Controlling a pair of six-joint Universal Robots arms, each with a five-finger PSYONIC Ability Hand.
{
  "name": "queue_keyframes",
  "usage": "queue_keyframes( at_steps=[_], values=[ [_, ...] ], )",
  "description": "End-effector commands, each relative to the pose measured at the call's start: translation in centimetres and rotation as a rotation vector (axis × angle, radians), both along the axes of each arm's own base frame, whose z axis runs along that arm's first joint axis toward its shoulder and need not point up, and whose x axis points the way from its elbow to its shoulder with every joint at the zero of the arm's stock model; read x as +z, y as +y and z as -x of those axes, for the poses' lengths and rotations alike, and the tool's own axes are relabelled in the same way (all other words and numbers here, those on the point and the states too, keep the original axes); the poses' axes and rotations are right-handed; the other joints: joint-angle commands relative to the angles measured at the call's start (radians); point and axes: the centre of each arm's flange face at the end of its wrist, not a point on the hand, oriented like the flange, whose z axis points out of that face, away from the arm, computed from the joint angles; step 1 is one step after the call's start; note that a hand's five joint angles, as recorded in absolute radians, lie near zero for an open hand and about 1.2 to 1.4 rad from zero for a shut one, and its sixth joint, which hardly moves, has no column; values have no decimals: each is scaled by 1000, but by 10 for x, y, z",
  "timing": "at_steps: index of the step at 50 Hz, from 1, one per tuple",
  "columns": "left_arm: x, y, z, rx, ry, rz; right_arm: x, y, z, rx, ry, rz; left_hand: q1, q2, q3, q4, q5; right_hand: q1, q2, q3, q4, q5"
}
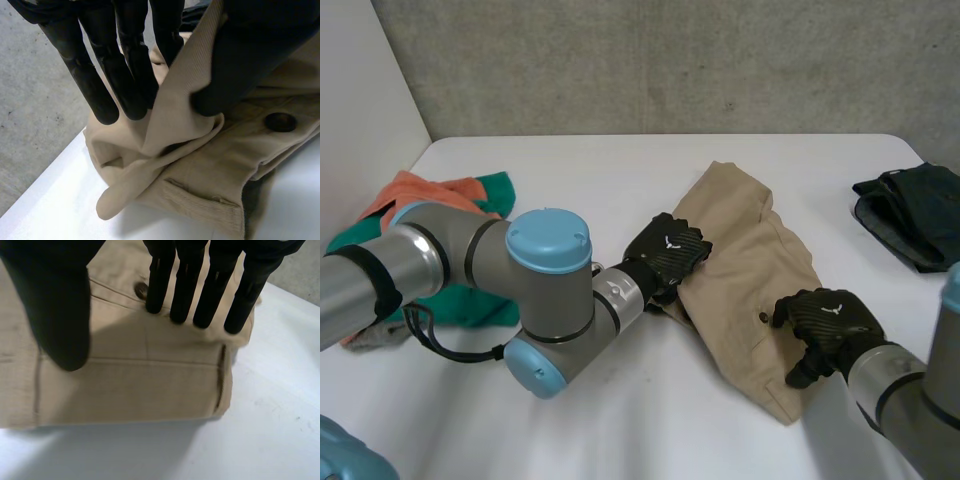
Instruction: Fold the laundry.
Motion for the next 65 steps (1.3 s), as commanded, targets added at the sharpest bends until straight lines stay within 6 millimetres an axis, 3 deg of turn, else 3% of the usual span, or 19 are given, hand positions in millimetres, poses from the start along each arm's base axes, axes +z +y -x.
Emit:
queue_keyframes(
  at_steps=[1, 2, 10, 13, 16, 18, 19, 21, 25, 37, 41, 46, 52, 55, 57, 59, 60, 63, 65],
  values=[
    [13, -6, -1, 53, 21, 30, -9, -11, -10, 8, 4, 9, 283, 248, 258, 250, 262, 639, 651, 654, 657, 655],
    [24, -6, -1, 67, 38, 51, -2, -16, -11, 9, -7, 35, 283, 248, 258, 250, 262, 741, 753, 756, 759, 757],
    [99, 2, -8, 83, 152, 161, 55, -30, -15, 18, -66, 228, 283, 248, 258, 250, 262, 742, 754, 757, 760, 758],
    [109, 5, -14, 88, 160, 173, 76, -32, -13, 2, -81, 279, 283, 248, 258, 250, 262, 742, 754, 757, 760, 758],
    [103, 7, -16, 86, 146, 162, 91, -24, -10, 4, -97, 298, 283, 248, 258, 250, 262, 742, 754, 757, 760, 758],
    [97, 8, -17, 86, 133, 148, 94, -19, -6, 4, -92, 294, 283, 248, 258, 250, 262, 463, 475, 478, 481, 479],
    [94, 9, -17, 85, 125, 142, 92, -14, -6, 16, -83, 275, 283, 248, 258, 250, 262, 60, 72, 75, 78, 76],
    [89, 9, -16, 85, 118, 134, 83, -8, -5, 28, -70, 220, 283, 248, 258, 250, 262, -250, -239, -235, -233, -235],
    [73, 3, -15, 95, 92, 110, 70, 5, -1, 27, -48, 102, 283, 248, 258, 250, 262, -478, -466, -463, -460, -462],
    [62, -5, -10, 127, 83, 108, 51, 26, 1, -27, -140, -66, 283, 248, 258, 250, 262, -480, -468, -465, -462, -464],
    [61, -7, -9, 128, 84, 109, 32, 34, -11, -5, -181, -158, 283, 248, 258, 250, 262, -480, -468, -465, -462, -464],
    [58, -7, -9, 130, 79, 103, -9, 36, -38, 38, -187, -240, 283, 248, 258, 250, 262, -480, -468, -465, -462, -464],
    [57, -7, -10, 130, 75, 98, -24, 28, -53, 31, -162, -197, 283, 248, 258, 250, 262, -480, -468, -465, -462, -464],
    [58, -7, -10, 132, 76, 100, -30, 26, -62, 7, -136, -155, 283, 248, 258, 250, 262, 71, 83, 86, 89, 87],
    [60, -5, -10, 132, 78, 100, -23, 16, -61, -56, -140, -74, 283, 248, 258, 250, 262, 739, 751, 754, 757, 755],
    [63, -4, -10, 136, 81, 103, -12, 9, -62, -83, -156, -2, 283, 248, 258, 250, 262, 742, 754, 757, 760, 758],
    [67, -4, -11, 142, 86, 110, 7, 2, -61, -96, -190, 76, 283, 248, 258, 250, 262, 742, 754, 757, 760, 758],
    [103, -3, -17, 184, 142, 169, 58, 0, -62, -53, -249, 225, 283, 248, 258, 250, 262, 742, 754, 757, 760, 758],
    [139, 2, -25, 206, 203, 225, 82, -5, -60, -34, -256, 305, 283, 248, 258, 250, 262, 742, 754, 757, 760, 758]
  ],
)
